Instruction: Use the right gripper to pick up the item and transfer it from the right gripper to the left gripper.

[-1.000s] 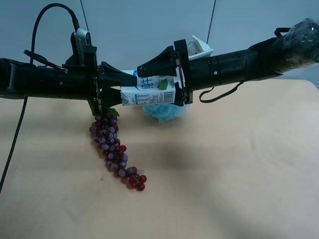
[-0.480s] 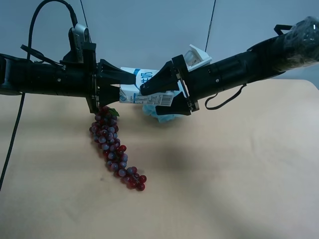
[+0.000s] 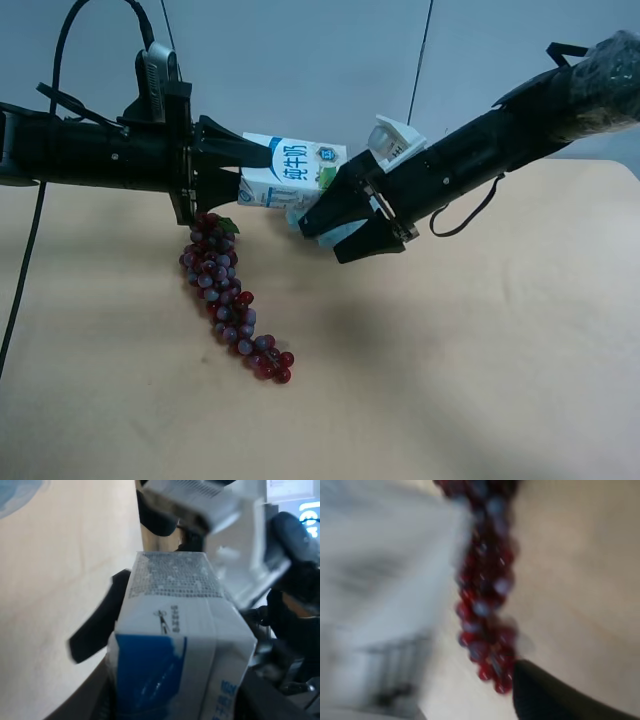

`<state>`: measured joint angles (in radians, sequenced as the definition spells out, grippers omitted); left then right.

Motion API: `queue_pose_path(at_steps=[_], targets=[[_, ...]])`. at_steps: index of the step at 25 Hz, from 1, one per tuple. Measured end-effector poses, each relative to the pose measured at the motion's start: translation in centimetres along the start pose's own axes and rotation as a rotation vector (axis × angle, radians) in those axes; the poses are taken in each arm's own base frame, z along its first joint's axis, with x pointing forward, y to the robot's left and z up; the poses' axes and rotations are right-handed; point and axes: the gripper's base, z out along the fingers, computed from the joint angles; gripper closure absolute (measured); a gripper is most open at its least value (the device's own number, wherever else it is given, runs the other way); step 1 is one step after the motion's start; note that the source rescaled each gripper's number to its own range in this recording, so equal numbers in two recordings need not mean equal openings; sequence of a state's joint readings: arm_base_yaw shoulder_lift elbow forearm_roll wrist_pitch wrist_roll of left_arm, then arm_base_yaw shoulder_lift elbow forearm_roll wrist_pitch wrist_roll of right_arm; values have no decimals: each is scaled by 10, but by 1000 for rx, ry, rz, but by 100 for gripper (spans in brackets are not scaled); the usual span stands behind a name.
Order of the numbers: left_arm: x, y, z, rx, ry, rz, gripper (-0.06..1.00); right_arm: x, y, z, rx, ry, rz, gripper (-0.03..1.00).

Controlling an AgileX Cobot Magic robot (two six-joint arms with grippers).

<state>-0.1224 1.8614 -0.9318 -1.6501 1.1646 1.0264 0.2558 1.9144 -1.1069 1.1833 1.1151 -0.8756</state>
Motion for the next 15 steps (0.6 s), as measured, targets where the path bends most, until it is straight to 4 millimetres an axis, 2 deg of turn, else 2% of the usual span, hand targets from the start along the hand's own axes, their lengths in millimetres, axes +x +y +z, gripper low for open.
queue_pose_path(at_steps=[8, 15], targets=[[0, 0, 0, 4, 4, -5, 93, 7, 10, -20, 197, 45, -59, 33], [0, -1, 0, 5, 4, -6, 93, 16, 16, -49, 483, 59, -41, 33]])
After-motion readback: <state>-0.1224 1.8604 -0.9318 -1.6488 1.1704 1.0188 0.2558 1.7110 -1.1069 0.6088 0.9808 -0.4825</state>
